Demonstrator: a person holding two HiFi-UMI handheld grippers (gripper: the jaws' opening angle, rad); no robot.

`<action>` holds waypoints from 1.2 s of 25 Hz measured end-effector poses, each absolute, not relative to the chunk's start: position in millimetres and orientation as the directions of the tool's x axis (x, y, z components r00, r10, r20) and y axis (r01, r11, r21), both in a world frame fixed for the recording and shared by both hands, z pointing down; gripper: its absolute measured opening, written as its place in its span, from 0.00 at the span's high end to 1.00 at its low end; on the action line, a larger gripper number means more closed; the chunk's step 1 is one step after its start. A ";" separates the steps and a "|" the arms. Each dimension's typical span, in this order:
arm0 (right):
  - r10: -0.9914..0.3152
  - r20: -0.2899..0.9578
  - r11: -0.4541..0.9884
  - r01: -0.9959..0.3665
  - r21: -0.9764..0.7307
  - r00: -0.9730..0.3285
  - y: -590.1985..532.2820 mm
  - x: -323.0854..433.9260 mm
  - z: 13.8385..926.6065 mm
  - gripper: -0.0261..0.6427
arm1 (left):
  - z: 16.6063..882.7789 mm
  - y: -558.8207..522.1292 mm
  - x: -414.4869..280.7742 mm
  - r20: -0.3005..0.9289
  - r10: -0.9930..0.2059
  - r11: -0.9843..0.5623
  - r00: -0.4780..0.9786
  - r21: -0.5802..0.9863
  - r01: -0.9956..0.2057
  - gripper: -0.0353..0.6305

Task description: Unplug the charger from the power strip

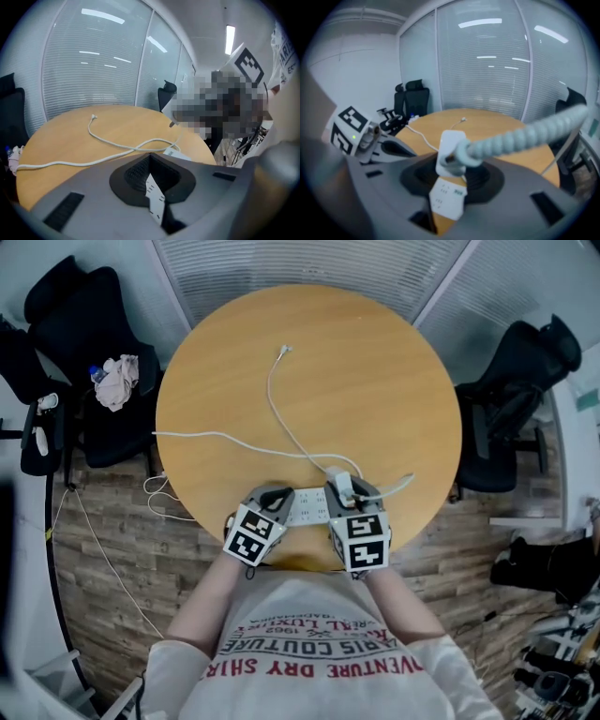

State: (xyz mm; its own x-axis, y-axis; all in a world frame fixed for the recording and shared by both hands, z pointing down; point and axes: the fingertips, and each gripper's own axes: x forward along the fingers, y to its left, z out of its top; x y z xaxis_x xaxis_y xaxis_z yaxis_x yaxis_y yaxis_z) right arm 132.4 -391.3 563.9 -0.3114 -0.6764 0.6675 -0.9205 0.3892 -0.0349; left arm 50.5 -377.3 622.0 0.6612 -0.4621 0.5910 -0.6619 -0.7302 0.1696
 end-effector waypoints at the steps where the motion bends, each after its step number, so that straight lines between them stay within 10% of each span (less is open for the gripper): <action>1: -0.688 0.649 0.396 -0.917 -0.040 -0.325 -392.1 132.7 556.3 0.72 | 608.1 -380.1 49.5 0.562 -0.493 -0.719 0.664 0.167 -0.675 0.90; 15: -0.813 0.326 0.503 -0.864 -0.023 -0.482 -407.4 130.4 424.4 0.73 | 395.8 -397.5 -8.8 0.118 -0.846 -0.518 0.521 0.057 -0.854 0.90; 30: -0.821 0.235 0.529 -0.848 -0.028 -0.520 -409.2 130.0 402.8 0.73 | 370.9 -388.8 -32.5 0.073 -0.898 -0.433 0.433 0.011 -0.901 0.90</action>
State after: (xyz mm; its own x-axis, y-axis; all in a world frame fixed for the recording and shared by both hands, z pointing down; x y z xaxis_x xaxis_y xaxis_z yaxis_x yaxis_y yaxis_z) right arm 130.0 -409.2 402.8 -0.5197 -0.8213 0.2354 -0.8483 0.5289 -0.0277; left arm -32.5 -388.8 370.9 0.4329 -0.8984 0.0735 -0.9012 -0.4333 0.0112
